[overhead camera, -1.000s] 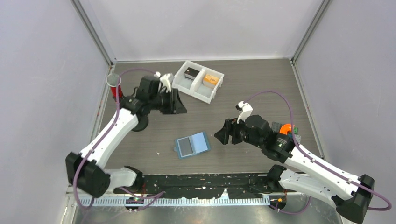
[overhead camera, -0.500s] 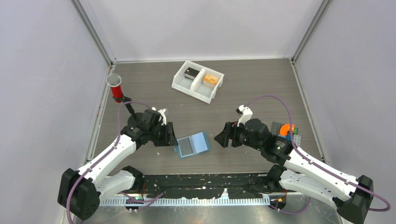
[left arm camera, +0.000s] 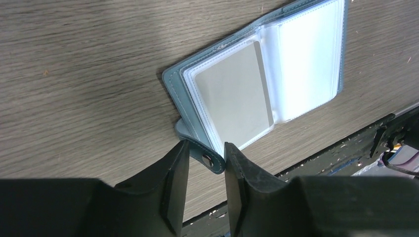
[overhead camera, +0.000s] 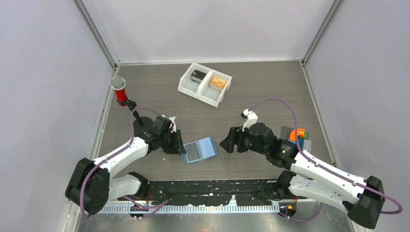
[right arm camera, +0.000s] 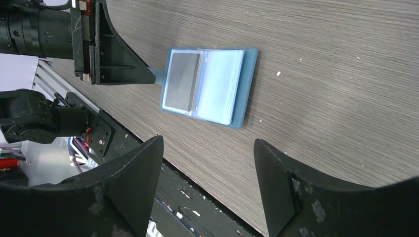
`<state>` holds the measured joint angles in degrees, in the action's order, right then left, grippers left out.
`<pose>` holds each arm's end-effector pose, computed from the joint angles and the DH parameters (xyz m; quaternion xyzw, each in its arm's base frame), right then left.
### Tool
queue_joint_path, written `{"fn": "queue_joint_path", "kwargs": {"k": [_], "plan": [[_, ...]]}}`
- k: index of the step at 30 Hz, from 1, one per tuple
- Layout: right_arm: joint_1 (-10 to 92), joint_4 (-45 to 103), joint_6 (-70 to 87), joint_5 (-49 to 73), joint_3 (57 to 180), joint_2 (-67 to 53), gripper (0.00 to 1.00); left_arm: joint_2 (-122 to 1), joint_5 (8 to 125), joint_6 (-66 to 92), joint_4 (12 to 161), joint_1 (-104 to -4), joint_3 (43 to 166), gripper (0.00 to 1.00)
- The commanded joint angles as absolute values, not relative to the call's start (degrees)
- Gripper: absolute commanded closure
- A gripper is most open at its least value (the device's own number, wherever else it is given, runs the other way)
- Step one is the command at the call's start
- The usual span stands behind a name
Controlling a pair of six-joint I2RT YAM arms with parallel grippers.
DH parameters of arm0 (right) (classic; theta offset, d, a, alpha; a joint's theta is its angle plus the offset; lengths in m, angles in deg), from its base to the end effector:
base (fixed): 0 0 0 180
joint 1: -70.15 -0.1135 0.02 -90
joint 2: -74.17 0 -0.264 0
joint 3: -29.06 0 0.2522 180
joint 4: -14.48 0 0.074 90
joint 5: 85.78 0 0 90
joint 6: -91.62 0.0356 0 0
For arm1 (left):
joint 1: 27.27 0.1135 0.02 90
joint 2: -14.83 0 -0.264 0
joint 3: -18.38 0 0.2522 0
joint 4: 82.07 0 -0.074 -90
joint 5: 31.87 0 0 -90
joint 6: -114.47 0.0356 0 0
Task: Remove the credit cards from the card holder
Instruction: Remove the credit card from the card holder.
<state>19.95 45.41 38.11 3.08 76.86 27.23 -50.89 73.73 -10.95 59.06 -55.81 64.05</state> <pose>0.1201 0.1430 0.2553 -0.0985 0.8607 0.3365 0.3691 0.1749 -0.1060 0.1749 -0.0210 0.9550 -0.2515 0.1559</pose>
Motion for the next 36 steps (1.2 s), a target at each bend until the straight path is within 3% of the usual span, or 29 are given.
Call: {"fn": "queue_joint_path", "kwargs": {"k": [1, 5, 7, 28, 36], "plan": [[19.28, 40.65, 39.5, 3.06, 76.3, 25.79, 0.26, -52.17, 74.69, -10.79, 64.16, -56.34, 63.36, 0.7], [17.73, 37.54, 40.23, 2.96, 77.02, 21.57, 0.27, -52.3, 76.17, -10.71, 65.39, -57.31, 62.69, 0.93], [16.18, 36.39, 40.19, 2.17, 78.3, 18.48, 0.27, -51.45, 77.48, -10.87, 67.05, -58.22, 61.98, 1.0], [6.21, 30.07, 28.45, -4.76, 93.47, -16.27, 0.31, -45.1, 76.51, -15.01, 70.86, -60.09, 56.7, 1.0], [2.12, 38.17, 27.87, -14.45, 100.15, -24.18, 0.21, -45.42, 74.54, -16.37, 69.37, -60.07, 56.11, 1.0]]}}
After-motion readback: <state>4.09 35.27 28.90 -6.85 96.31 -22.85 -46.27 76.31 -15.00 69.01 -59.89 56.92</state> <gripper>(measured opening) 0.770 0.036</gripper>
